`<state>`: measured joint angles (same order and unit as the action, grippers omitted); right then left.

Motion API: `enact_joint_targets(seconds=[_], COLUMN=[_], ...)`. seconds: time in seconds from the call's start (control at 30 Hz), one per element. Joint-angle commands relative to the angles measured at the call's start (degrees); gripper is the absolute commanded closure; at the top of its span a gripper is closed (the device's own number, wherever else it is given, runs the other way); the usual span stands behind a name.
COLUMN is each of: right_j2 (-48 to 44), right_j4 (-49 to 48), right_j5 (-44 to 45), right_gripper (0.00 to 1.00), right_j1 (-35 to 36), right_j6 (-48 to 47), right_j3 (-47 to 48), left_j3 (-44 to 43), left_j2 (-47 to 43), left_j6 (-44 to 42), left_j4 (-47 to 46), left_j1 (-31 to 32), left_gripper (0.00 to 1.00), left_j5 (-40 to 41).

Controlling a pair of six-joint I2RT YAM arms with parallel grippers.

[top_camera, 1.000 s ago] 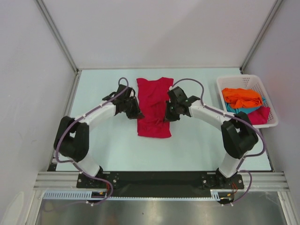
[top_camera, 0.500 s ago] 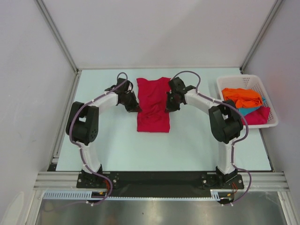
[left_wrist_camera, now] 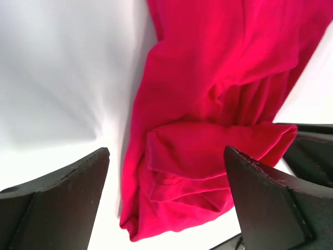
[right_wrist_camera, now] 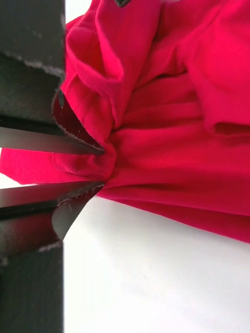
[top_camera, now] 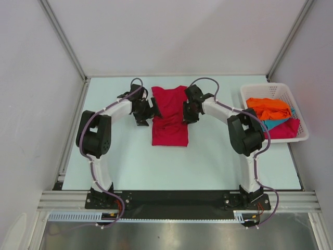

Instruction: Fold and stack the t-shirts

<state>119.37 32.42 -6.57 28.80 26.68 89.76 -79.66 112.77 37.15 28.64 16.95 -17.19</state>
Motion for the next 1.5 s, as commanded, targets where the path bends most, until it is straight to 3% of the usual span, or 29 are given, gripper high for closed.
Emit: enact_joint_targets(seconds=[0.0, 0.17, 0.4, 0.67, 0.97, 1.47], right_j2=[-2.4, -5.4, -9.6, -13.3, -8.9, 3.9], right_j4=[1.0, 1.4, 3.2, 3.3, 0.1, 1.2], right_j5=[6.5, 15.1, 20.4, 22.5, 21.3, 21.8], right_gripper=[0.67, 0.67, 0.67, 0.67, 0.68, 0.69], right_j1=[1.2, 5.3, 14.7, 21.5, 20.8, 15.8], right_j6=[-3.2, -4.2, -2.7, 2.0, 2.3, -2.8], right_j3=[5.2, 5.7, 3.2, -1.5, -4.3, 11.0], left_j3=[-2.8, 0.5, 11.0, 23.6, 28.1, 34.8], left_j2=[-5.3, -10.4, -22.0, -33.5, -42.7, -48.4], left_j6=[-2.0, -1.7, -1.9, -0.9, -0.3, -0.9], left_j4=[2.6, 3.0, 2.2, 0.4, 1.9, 3.3], left_j1=[-0.4, -0.5, -0.3, -0.3, -0.3, -0.3], left_gripper=[0.03, 0.03, 0.03, 0.03, 0.03, 0.03], left_j5=[3.6, 4.3, 8.5, 7.6, 7.4, 9.0])
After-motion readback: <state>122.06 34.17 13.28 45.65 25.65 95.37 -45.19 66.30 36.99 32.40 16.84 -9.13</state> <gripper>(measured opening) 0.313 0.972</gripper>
